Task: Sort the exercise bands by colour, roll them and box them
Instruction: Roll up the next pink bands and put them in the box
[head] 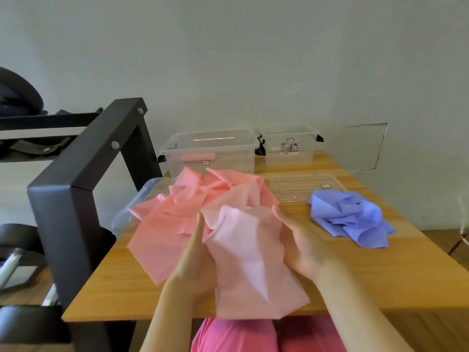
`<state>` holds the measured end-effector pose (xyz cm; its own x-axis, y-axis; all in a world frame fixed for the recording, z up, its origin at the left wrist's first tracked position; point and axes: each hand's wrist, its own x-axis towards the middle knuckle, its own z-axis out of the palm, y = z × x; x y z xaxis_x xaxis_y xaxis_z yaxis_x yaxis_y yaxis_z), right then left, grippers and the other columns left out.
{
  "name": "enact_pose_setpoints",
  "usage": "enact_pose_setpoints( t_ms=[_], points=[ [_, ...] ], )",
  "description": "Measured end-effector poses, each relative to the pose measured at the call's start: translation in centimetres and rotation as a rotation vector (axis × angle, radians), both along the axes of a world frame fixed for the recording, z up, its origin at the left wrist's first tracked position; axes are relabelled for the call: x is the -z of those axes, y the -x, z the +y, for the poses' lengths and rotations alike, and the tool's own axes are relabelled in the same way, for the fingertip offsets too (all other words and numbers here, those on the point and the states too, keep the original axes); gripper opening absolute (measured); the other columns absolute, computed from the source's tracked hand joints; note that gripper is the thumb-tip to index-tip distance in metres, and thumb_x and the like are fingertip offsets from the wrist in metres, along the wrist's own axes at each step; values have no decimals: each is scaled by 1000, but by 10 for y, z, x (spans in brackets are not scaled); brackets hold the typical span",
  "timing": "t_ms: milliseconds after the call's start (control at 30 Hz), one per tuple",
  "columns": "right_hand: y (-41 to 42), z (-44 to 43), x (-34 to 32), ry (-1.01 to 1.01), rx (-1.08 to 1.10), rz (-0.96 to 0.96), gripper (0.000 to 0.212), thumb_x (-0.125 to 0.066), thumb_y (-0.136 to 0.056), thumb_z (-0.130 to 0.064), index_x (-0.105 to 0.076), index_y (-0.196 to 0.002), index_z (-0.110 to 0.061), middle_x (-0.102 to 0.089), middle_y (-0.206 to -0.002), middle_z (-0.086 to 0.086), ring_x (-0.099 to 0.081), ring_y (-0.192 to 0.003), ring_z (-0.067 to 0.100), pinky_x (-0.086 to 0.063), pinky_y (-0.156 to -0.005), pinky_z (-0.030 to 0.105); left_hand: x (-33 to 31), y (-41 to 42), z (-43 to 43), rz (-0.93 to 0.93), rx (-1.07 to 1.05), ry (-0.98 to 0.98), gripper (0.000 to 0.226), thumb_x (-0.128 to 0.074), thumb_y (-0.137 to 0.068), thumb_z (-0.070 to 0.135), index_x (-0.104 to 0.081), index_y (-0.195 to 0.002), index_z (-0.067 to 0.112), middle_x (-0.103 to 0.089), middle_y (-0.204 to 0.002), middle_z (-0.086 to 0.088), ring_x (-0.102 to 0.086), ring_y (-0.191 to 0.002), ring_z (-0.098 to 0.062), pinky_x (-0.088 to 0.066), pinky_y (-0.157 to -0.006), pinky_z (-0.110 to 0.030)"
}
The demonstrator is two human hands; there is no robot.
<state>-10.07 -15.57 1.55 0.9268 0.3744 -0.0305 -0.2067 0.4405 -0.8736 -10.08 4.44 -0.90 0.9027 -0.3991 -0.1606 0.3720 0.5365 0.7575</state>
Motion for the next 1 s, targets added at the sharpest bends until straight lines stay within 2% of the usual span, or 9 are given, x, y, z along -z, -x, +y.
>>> enact_pose_setpoints(
  t_ms=[100,300,467,533,633,700,800,900,1000],
  points=[
    [8,-7,12,104,-39,-26,72,-89,-51,-53,-74,-112,-19,-70,-118,8,-67,-107,21,-55,-84,30,-2,-6,-3,-7,-10,38,80,-37,-85,76,-72,-116,11,-66,-124,-16,-65,-112,-31,-55,-90,-42],
    [5,-12,20,276,43,-8,57,-68,-74,-49,-62,-124,-22,-72,-113,3,-68,-106,21,-52,-88,37,-9,-17,-8,-24,-126,-141,62,-46,-91,49,-59,-129,2,-65,-123,-20,-62,-117,-33,-48,-99,-43],
    [-13,3,16,337,64,10,46,-68,-79,-52,-72,-113,-21,-73,-111,6,-68,-107,25,-49,-99,42,-9,-5,-14,-76,-9,-284,36,-47,-95,28,-67,-112,3,-74,-101,-15,-73,-88,-23,-59,-68,-29],
    [-19,11,11,387,71,8,32,-66,-87,-44,-72,-109,-22,-75,-104,4,-70,-99,20,-52,-93,35,-10,-3,-11,-44,5,-331,43,-58,-90,36,-66,-118,5,-71,-112,-17,-70,-102,-27,-56,-85,-35],
    [-24,23,7,471,97,-29,16,-58,-96,-29,-72,-92,-24,-75,-87,-2,-70,-75,6,-53,-67,19,-9,-6,-8,-16,5,-331,69,-70,-82,50,-57,-134,7,-61,-130,-19,-59,-121,-34,-39,-109,-48],
    [-24,28,7,529,123,-79,20,-58,-96,-30,-74,-87,-21,-75,-86,-2,-71,-77,7,-54,-71,20,-13,-7,-5,-5,-14,-339,60,-57,-89,57,-65,-123,8,-67,-121,-20,-66,-110,-32,-47,-98,-46],
    [-21,26,5,518,124,-128,24,-61,-94,-34,-76,-101,-17,-75,-102,3,-69,-102,20,-50,-97,35,-18,-14,2,-13,-65,-305,58,-45,-93,57,-67,-118,10,-70,-116,-17,-69,-105,-28,-47,-91,-43],
    [-14,18,-1,433,83,-163,22,-56,-96,-24,-77,-99,-18,-75,-100,1,-70,-96,14,-50,-89,27,-24,-22,1,-15,-130,-332,50,-49,-95,49,-61,-128,13,-70,-117,-13,-68,-106,-26,-50,-92,-40],
    [-6,11,-2,440,24,-220,25,-58,-94,-18,-80,-81,-23,-74,-87,-1,-68,-81,9,-51,-73,19,-27,-30,-2,-5,-136,-388,37,-48,-98,32,-65,-121,8,-74,-95,-10,-72,-79,-20,-56,-64,-27]
  ],
)
